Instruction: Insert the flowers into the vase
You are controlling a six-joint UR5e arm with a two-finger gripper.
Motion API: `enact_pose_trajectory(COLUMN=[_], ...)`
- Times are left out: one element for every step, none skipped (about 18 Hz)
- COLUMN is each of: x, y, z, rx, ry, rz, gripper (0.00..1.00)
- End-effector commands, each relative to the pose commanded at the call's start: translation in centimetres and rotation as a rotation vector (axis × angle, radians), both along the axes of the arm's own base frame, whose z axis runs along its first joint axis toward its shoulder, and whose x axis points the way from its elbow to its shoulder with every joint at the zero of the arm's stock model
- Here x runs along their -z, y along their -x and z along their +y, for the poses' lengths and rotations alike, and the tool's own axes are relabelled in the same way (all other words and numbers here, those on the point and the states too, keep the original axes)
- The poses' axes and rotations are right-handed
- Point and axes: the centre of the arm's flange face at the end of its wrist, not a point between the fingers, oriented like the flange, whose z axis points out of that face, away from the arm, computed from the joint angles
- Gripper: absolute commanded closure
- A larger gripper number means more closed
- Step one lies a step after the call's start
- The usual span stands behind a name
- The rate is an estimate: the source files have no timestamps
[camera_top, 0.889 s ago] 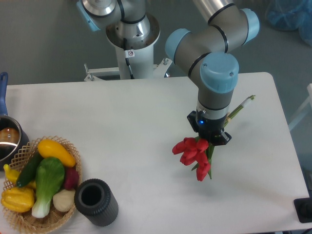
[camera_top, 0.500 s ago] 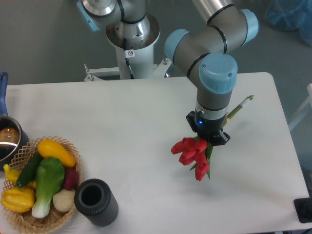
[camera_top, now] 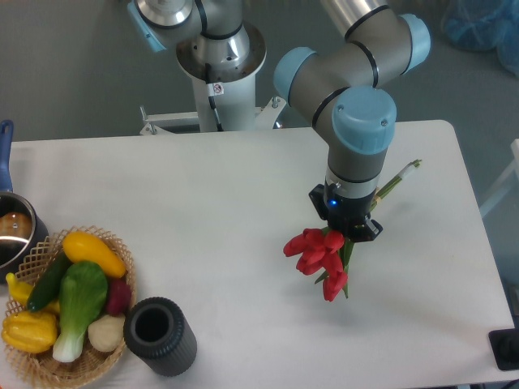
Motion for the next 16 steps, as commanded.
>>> enact_pose_trajectory(x=[-0.2, -0.4, -0.6, -0.8, -1.1, -1.6, -2.2, -2.9, -3.5, -3.7, -4.1, -4.2, -4.4, -4.6, -5.1, -5.5], y=[-0.1, -0.3, -0.5, -0.7, -0.8, -0.9, -1.2, -1.4, -1.7, -1.8, -2.1, -2.3, -2.7, -3.2, -3.5, -3.6], z=[0.2, 0.4, 0.6, 1.0, 1.4, 1.7, 1.9, 1.9, 1.9, 1.7, 1.8, 1.8, 2.0, 2.4, 2.6, 2.7], rx=[0.004, 0.008, 0.011, 0.015, 0.018, 0.02, 0.017, 0.009, 0.003, -0.004, 0.002, 0.0, -0.016, -0.032, -0.035, -0.031], ry=[-0.023, -0.048, -0.077, -0.111, -0.154, -0.195, -0.231, -0.266, -0.298, -0.317, -0.34, -0.362, -0.398, -0.437, -0.476, -0.502], rz=[-0.009, -0.02, -0.033, -0.039, -0.045, -0.053, -0.064, -0.076, -0.086, -0.097, -0.098, -0.114, -0.148, -0.189, -0.212, -0.221], gripper=[0.92, 0.93, 0.93, 0.94, 0.94, 0.94, 0.94, 0.94, 0.94, 0.94, 0.94, 0.94, 0.94, 0.94, 0.94, 0.94])
